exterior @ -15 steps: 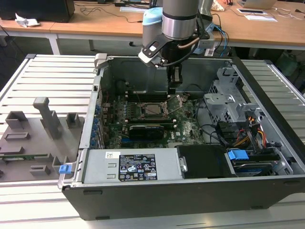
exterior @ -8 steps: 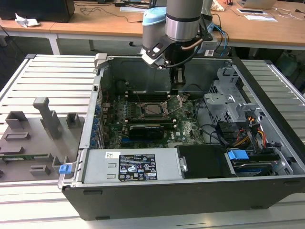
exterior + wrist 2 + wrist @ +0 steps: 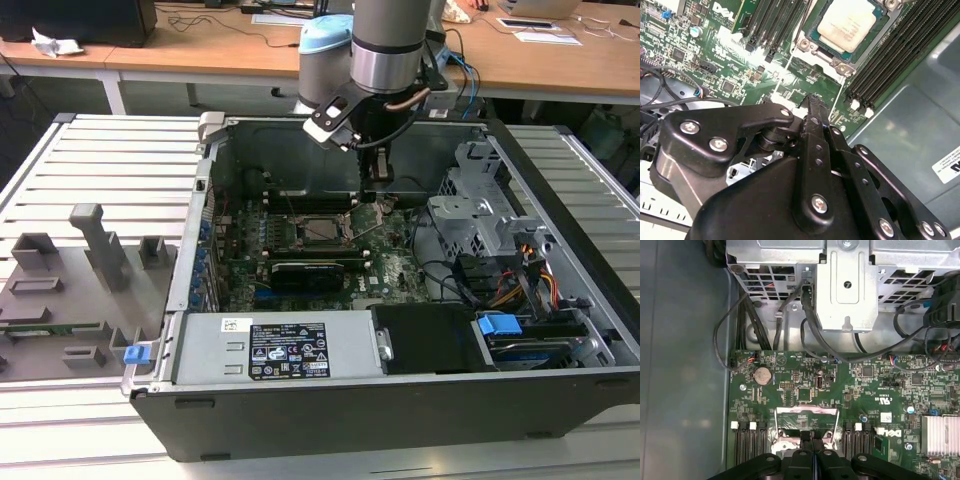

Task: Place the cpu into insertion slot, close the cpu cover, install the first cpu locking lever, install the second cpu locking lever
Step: 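Close the cpu cover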

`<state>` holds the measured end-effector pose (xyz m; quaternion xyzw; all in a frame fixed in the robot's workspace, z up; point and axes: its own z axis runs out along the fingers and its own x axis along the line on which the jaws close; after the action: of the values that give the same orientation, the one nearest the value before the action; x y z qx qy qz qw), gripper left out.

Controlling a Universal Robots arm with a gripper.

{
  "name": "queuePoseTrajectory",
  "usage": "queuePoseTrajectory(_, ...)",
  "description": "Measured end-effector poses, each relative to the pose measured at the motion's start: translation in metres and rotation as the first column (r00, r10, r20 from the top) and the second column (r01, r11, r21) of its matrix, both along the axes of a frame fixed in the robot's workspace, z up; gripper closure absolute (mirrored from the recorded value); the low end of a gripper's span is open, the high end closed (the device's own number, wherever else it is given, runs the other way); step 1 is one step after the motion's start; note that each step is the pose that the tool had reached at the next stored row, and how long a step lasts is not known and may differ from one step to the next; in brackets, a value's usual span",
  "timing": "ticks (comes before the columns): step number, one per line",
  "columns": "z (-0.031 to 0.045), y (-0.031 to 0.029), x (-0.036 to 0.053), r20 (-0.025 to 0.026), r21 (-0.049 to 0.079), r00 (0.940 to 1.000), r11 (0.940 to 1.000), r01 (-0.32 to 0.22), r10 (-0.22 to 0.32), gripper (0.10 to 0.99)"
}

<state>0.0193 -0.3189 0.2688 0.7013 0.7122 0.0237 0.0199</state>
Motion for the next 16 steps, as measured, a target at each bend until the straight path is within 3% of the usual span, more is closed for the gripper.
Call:
queuePoseTrajectory(9, -0.0071, 0.0005, 0.0046, 0.0, 0.0, 1.0, 1.0, 0.0, 0.0, 0.98)
queuePoseTrajectory(16, -0.0101, 0.0013, 0.0194, 0.0, 0.0, 1.0, 1.0, 0.0, 0.0, 0.98)
